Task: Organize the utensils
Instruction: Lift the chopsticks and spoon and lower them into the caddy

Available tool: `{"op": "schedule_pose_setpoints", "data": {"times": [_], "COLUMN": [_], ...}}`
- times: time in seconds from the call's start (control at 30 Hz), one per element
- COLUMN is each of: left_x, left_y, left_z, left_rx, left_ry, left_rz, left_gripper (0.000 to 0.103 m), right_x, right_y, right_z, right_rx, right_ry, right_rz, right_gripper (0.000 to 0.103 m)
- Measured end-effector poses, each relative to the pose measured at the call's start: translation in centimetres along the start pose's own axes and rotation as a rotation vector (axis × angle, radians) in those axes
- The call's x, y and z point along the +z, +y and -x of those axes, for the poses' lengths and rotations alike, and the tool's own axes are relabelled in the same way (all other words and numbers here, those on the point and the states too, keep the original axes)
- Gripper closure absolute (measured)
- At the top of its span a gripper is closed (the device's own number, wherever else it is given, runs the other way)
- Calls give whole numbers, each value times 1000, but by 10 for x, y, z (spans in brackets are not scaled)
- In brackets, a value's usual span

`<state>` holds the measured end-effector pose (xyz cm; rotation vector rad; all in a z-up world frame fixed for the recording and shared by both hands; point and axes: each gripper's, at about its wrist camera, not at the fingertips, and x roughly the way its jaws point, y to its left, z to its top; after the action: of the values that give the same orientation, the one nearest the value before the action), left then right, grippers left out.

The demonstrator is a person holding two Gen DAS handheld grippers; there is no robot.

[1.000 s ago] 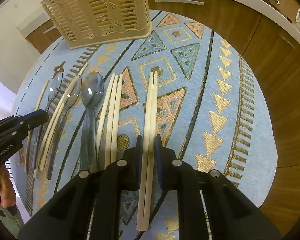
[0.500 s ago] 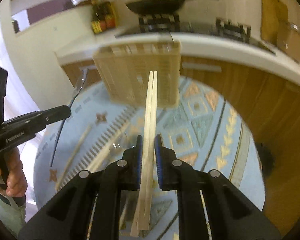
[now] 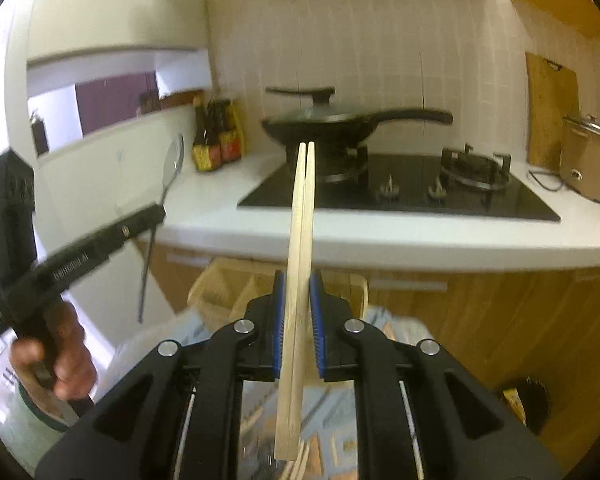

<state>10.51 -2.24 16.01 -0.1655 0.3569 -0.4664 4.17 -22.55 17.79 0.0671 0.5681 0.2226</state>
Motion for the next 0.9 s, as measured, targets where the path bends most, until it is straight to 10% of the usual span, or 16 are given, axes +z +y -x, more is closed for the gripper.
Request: {"op": "schedule_pose_setpoints", "data": {"times": [0.6, 0.9], "left_x": [-21, -41], "left_y": [18, 22], "left_z": [-79, -78], "left_rx": [38, 27], "left_ry": [-40, -28], "left_rz": [23, 16], "left_gripper": [93, 92], "right_x": [18, -4], "right_y": [-18, -22], "right_z": [-103, -108], "right_rx": [-204, -172], "right_ry": [-164, -146], "right_rz": [29, 12], "right_gripper": [93, 92]}}
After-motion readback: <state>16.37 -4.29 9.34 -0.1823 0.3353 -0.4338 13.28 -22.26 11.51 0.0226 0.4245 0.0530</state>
